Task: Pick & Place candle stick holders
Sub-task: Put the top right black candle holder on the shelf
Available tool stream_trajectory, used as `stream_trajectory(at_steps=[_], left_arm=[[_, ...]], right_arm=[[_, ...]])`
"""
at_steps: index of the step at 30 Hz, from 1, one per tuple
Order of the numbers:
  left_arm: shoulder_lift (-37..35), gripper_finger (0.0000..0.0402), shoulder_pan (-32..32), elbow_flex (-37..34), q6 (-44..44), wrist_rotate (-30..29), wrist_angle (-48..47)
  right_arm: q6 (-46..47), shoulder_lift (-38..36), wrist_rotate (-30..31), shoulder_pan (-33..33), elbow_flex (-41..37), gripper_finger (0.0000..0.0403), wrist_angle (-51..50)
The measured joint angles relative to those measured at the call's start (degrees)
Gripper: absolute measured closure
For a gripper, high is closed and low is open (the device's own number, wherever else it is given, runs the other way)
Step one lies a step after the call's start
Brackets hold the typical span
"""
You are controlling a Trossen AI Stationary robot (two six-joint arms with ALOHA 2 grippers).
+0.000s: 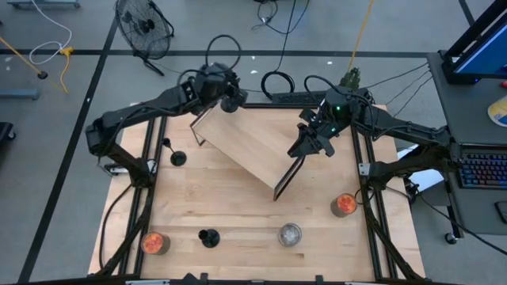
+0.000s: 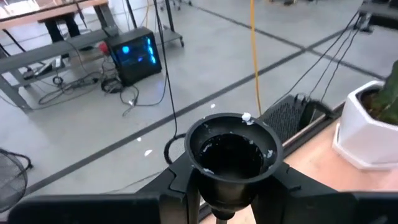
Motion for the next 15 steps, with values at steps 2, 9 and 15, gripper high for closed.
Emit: stream_trajectory(at_steps=[2, 9, 15], left_arm=[[0.50, 0.0299, 0.06, 0.00, -0.02, 0.09, 0.31], [0.54, 0.0300, 0.38, -2.51, -0.68, 0.34, 1.28], [-0.14, 0.0296, 0.61, -6.98, -0.82, 0.92, 7.21]], right_arm=[[0.07, 0.00, -0.02, 0.00, 0.00, 0.0319, -0.01], [0.07, 0.00, -0.02, 0.00, 0.00, 0.0319, -0.08], [0.09, 0.00, -0.02, -0.04, 0.00, 0.0319, -0.83]])
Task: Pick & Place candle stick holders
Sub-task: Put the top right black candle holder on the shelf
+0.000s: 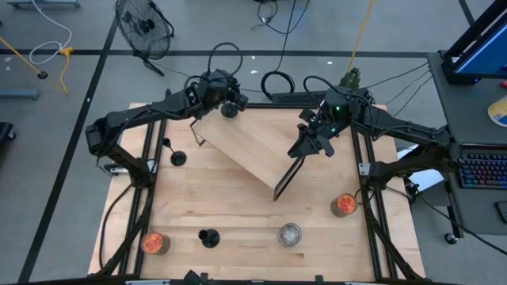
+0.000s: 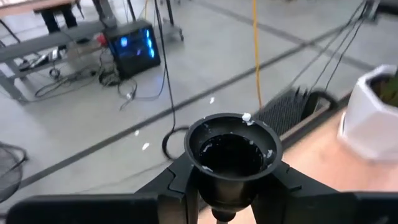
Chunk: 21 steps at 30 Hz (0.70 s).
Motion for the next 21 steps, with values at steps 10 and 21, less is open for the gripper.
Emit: stream_trajectory(at_steps=[10, 21], left_arm=[[-2.66, 0.0286, 1.46, -4.72, -0.21, 0.35, 1.67], [-3.89, 0.0294, 1.81, -7.30, -0.76, 0.94, 4.53]], right_arm=[[0.91, 0.00, 1.51, 0.02, 0.00, 0.0319, -0.52], [1.95, 0.00, 3.06, 0.02, 0.00, 0.0319, -0.45]])
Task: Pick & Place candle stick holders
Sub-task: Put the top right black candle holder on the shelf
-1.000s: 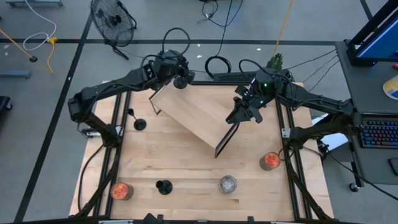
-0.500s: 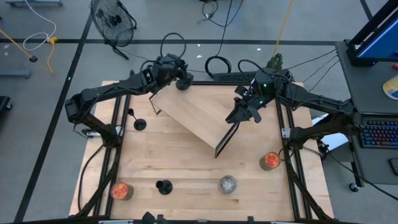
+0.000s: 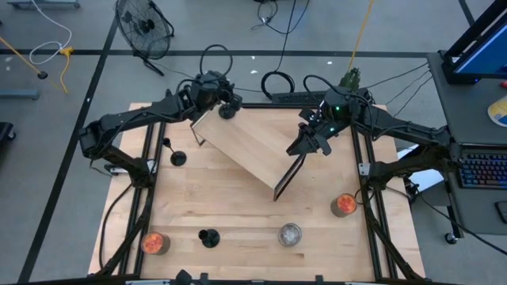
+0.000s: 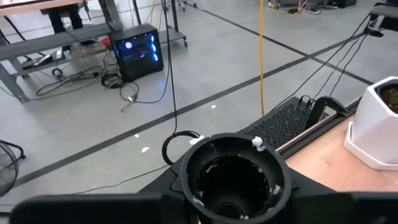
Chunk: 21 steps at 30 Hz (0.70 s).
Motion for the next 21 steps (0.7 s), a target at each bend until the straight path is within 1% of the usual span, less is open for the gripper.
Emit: stream_trajectory(at_steps=[3, 6, 14, 21], left_arm=[[0.02, 0.0269, 0.00, -0.03, -0.90, 0.04, -0.51], [0.02, 0.0257, 0.00, -0.04, -1.02, 0.04, -0.79], [-0.08, 0.0253, -0.02, -0.04, -2.33, 0.73, -3.45], [-2.53, 0.0252, -0.02, -0.04, -1.65, 0.74, -4.14]], right_arm=[[0.28, 0.00, 0.20, 0.00, 0.00, 0.0319, 0.02], [0.28, 0.00, 1.24, 0.00, 0.00, 0.0319, 0.04], [0.28, 0.00, 1.24, 0.00, 0.00, 0.0319, 0.03], [0.28, 0.00, 1.26, 0.00, 0.00, 0.0319, 0.03]])
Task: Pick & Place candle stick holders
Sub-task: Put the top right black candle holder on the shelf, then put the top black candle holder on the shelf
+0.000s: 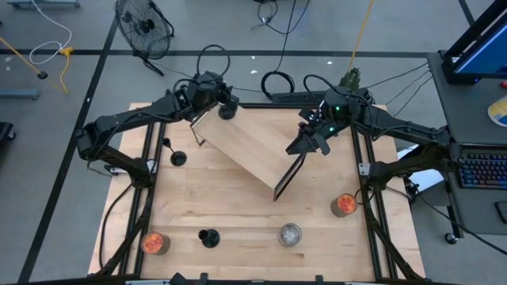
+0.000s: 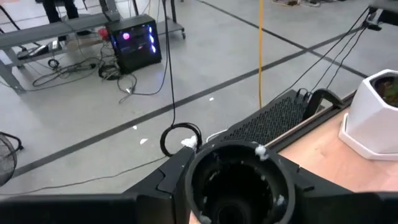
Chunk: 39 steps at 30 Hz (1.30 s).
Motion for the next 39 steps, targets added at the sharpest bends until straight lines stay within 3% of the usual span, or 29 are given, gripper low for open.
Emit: stream_trajectory(at_steps=[18, 39], left_arm=[[-5.77, 0.0252, 0.00, 0.02, 3.27, 0.28, 7.70], [-8.02, 0.0252, -0.19, 0.02, 2.58, 1.88, 7.05]], right_arm=[[0.03, 0.00, -0.02, 0.00, 0.00, 0.0319, 0.02], [-0.02, 0.00, 0.02, 0.04, 0.00, 0.0319, 0.04]])
